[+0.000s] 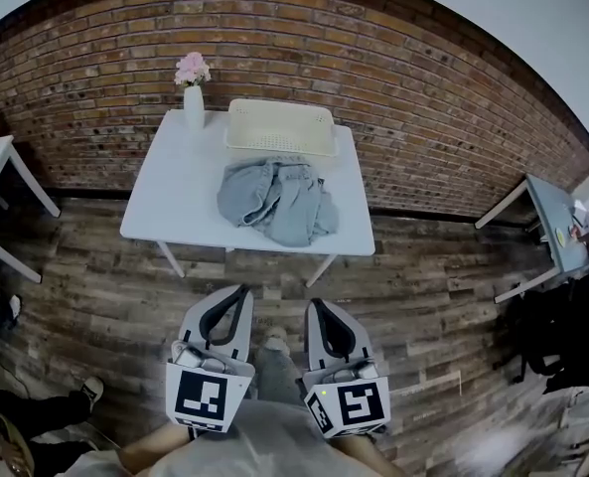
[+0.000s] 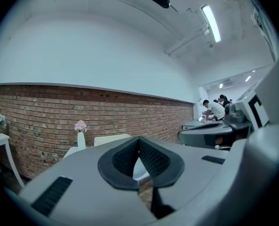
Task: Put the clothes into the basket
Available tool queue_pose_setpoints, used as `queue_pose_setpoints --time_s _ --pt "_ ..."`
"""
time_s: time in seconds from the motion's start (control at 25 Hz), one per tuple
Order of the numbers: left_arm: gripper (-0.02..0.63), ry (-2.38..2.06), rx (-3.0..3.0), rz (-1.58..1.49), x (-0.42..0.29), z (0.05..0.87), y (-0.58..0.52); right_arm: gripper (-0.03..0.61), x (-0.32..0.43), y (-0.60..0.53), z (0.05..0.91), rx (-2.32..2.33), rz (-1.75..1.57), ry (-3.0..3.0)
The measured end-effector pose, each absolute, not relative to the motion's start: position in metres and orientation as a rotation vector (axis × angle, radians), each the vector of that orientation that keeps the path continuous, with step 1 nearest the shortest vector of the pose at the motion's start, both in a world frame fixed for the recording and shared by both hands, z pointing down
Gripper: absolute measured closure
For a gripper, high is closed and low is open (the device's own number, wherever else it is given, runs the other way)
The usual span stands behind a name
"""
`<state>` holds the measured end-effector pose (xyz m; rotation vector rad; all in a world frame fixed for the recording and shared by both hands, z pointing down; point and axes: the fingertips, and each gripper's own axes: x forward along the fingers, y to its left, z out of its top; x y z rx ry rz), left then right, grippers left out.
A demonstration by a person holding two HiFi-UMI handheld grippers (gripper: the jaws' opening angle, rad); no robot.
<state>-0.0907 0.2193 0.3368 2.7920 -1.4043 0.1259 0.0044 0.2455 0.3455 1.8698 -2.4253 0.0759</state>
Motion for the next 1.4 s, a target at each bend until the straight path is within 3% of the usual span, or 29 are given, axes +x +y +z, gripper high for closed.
queue_pose_setpoints --time_s 0.68,1.4 --pt "0.606 -1.443 2.794 0.116 -0.089 0.338 0.175 0.572 0.012 0.204 0.346 1.859 0.023 -2.431" --pt "0.606 -1.412 2.759 0.206 -0.05 0.356 0.058 0.572 0.044 0.078 0.356 1.798 0.062 -2.446"
